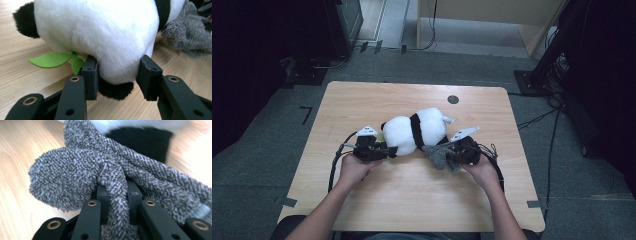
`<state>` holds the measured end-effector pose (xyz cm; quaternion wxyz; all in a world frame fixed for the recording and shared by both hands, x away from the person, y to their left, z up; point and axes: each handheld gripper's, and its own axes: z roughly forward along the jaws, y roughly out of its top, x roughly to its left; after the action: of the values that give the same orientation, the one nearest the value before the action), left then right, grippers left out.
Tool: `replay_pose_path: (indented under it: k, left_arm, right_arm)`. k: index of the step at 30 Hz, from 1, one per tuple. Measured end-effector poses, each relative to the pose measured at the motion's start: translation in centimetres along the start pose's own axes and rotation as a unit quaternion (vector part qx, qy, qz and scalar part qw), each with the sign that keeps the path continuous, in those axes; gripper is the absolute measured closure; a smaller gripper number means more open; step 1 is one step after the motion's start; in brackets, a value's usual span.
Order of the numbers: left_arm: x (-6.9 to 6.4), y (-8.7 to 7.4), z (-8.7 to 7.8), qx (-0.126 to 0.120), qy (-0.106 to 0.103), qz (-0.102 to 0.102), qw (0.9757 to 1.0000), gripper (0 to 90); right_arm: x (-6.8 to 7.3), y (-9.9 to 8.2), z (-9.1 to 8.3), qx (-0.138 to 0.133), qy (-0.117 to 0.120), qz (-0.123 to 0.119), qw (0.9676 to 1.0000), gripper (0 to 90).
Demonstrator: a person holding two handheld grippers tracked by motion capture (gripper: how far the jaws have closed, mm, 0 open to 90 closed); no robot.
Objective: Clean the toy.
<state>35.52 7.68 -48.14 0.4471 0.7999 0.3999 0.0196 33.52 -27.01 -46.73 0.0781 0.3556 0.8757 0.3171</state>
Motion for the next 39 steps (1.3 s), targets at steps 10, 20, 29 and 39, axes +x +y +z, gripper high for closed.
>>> replay_pose_path:
  k: [10,20,29,39]
  left_arm:
    - [0.1,0.0,0.0,-0.002,-0.001,-0.002,1.0,57.3]
    - [0.3,0.1,-0.3,-0.005,0.003,0.003,1.0,58.0]
    - [0.4,0.1,-0.2,-0.008,0.002,0.004,1.0,58.1]
    - [0.4,0.2,-0.2,-0.011,0.005,0.005,0.9999,58.2]
  right_arm:
    - [-3.3,-1.6,-2.2,-0.027,-0.034,0.066,0.9969,78.7]
    - [-6.0,-3.2,-4.6,-0.078,-0.07,0.152,0.9828,78.2]
    - [-6.2,-2.5,-5.4,-0.122,-0.072,0.17,0.9751,78.0]
    - [-6.0,-0.6,-5.4,-0.164,-0.067,0.197,0.9642,77.9]
